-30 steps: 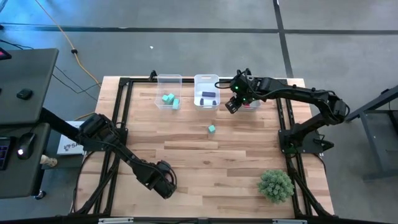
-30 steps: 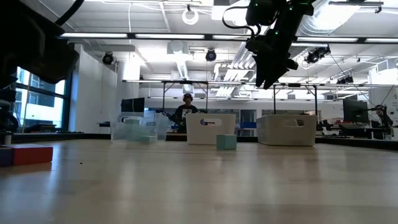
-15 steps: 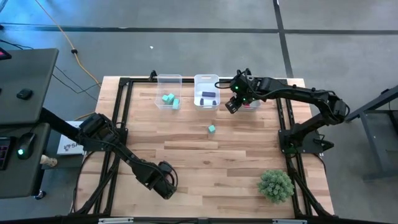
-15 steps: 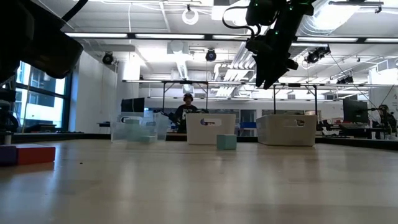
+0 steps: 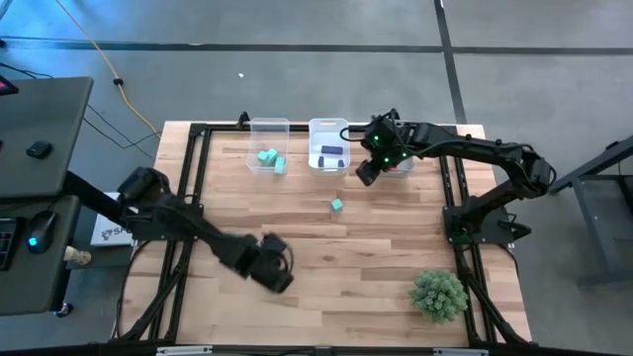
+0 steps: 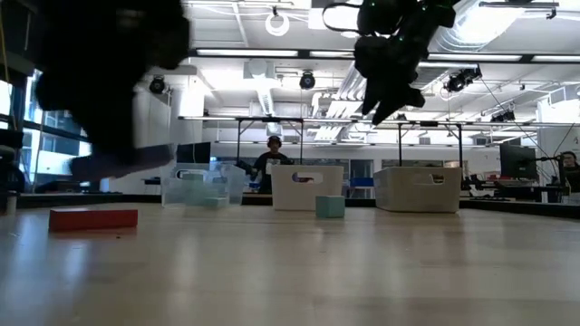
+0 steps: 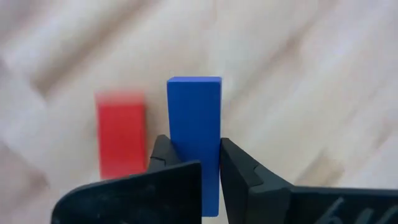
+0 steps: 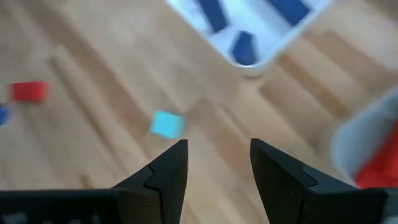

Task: Sort & place blocks by color
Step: Put the blue block into the white bin

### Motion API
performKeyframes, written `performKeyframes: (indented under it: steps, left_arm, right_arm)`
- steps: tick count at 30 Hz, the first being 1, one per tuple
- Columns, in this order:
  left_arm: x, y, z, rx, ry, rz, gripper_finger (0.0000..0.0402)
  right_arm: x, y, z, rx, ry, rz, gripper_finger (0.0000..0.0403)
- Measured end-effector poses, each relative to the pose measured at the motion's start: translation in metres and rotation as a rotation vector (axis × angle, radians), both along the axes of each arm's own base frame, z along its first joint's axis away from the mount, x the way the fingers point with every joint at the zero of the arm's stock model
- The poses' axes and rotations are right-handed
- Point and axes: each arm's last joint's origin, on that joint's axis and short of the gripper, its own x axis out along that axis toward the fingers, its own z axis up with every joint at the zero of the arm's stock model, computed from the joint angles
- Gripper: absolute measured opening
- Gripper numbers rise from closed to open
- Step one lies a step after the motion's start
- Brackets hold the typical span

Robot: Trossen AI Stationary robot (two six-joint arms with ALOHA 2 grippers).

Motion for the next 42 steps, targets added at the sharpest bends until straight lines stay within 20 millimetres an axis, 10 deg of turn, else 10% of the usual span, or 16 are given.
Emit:
performKeyframes:
  steps: [28, 42]
  left_arm:
    - [0.022, 0.183, 0.077, 0.184, -0.338, -0.321, 0.0000]
    - [0.014, 0.213, 0.077, 0.332, -0.269, -0.577, 0.0000]
  right_arm:
    - [0.019, -0.003, 0.016, 0.118, -0.296, -0.005, 0.0162]
    - [0.025, 0.001, 0.020, 0.222, -0.354, -0.135, 0.0165]
